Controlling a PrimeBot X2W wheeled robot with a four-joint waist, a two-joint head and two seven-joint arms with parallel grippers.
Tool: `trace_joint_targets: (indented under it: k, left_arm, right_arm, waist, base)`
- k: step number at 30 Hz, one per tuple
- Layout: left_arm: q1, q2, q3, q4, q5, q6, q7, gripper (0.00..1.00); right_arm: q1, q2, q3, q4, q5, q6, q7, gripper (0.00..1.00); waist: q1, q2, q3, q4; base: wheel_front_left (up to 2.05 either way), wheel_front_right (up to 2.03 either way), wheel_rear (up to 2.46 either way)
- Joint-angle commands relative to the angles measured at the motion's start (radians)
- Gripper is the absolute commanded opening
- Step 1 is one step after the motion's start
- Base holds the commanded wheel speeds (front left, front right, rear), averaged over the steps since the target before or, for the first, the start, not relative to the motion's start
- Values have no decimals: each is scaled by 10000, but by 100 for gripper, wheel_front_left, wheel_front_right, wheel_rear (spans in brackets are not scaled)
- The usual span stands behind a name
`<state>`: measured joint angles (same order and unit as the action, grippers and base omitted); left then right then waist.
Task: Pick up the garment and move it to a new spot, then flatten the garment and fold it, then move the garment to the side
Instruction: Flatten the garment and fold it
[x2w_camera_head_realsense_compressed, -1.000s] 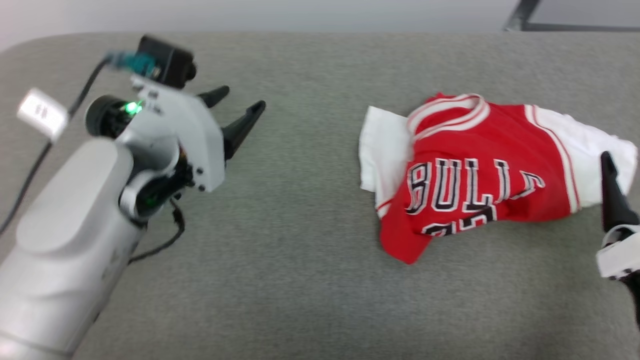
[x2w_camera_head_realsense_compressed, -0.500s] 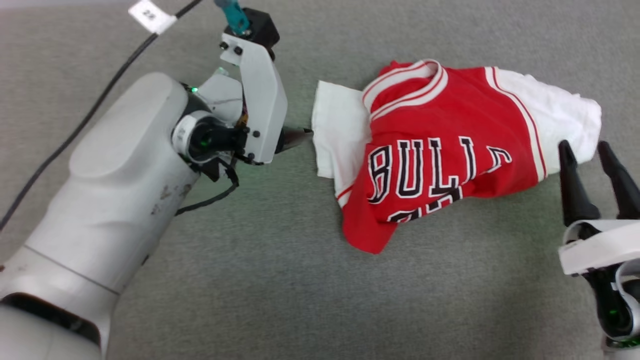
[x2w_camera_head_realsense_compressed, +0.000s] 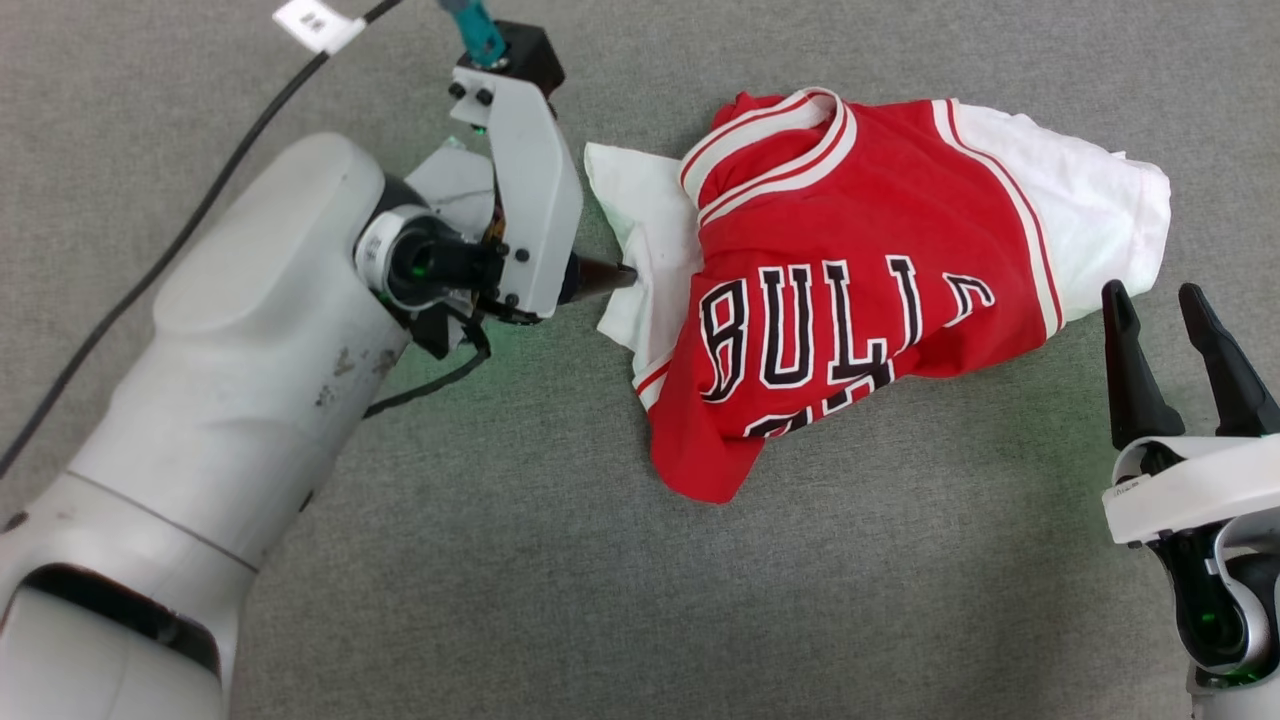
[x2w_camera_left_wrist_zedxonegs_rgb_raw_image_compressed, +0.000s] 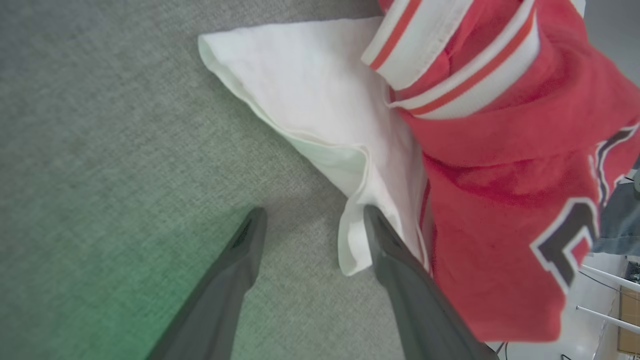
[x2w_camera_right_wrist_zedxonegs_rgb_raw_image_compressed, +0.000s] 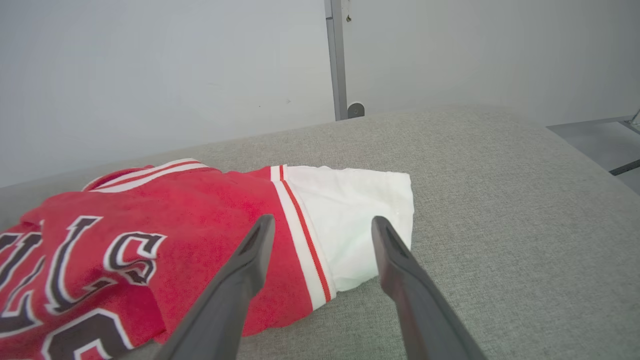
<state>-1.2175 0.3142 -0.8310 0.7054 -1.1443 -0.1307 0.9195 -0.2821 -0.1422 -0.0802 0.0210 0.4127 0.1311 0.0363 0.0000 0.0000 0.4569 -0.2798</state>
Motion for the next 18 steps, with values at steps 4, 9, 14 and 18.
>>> trace_joint_targets:
  k: [4,9,14,18]
  left_arm:
    - [-328,93,-58,54,12,4,-149,100]
    - [-591,108,-23,180,-15,4,-377,100]
    - [-631,-65,-65,275,-209,4,-363,100]
    - [-555,-206,-57,320,-407,4,-344,100]
  right_arm:
    - [-162,20,62,54,15,-6,-19,100]
    - [-171,-39,89,38,12,-6,21,100]
    - [-177,-61,138,10,40,-6,15,100]
    - [-222,-32,177,20,63,-6,-3,100]
  waist:
    - [0,0,1,32]
    - [0,0,11,51]
    - [0,0,54,78]
    - [0,0,119,68]
  base:
    - [0,0,0]
    - [0,0,0]
    - [0,0,0]
    - [0,0,0]
